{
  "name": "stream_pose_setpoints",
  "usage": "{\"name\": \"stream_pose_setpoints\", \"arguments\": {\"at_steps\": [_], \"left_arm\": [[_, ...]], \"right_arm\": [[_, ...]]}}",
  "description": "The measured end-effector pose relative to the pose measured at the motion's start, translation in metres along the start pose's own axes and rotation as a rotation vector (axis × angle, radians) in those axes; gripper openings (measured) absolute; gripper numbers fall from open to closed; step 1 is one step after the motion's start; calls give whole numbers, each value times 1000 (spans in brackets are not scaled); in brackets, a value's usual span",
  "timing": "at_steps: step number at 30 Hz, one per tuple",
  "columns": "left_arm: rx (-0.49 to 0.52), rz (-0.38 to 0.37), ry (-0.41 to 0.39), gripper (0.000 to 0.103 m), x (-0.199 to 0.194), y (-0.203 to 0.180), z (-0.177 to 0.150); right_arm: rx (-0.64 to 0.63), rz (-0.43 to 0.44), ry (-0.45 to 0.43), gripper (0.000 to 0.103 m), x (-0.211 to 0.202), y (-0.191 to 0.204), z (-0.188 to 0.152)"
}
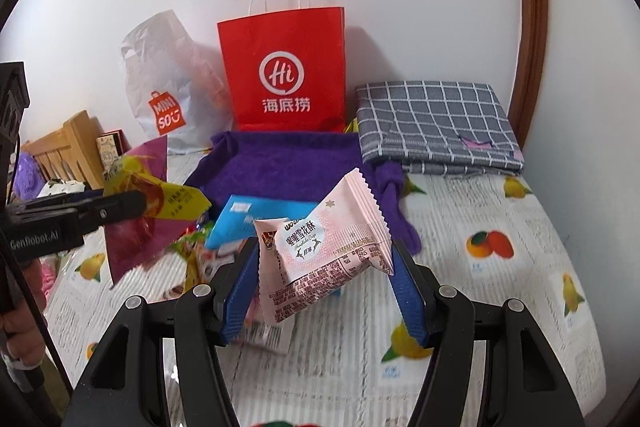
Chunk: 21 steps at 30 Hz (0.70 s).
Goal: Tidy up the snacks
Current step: 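Carry the chip bag with the left gripper while the right carries the pink packet onto the purple towel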
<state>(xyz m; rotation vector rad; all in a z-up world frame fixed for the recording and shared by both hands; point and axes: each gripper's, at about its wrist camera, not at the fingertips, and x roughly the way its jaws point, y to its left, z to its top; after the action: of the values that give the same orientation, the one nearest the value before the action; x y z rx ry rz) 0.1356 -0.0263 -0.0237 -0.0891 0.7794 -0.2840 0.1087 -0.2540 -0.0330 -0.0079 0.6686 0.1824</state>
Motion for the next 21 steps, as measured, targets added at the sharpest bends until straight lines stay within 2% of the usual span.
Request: {"name": "stream_pose_setpoints", "arguments": {"at_steps": [9,21], "left_arm": [[-7,27,7,49,18,12,33],[-33,90,33,49,52,47,77]], "right_arm": [[-9,15,5,62,26,3,43],[4,56,13,62,88,-3,103]]}}
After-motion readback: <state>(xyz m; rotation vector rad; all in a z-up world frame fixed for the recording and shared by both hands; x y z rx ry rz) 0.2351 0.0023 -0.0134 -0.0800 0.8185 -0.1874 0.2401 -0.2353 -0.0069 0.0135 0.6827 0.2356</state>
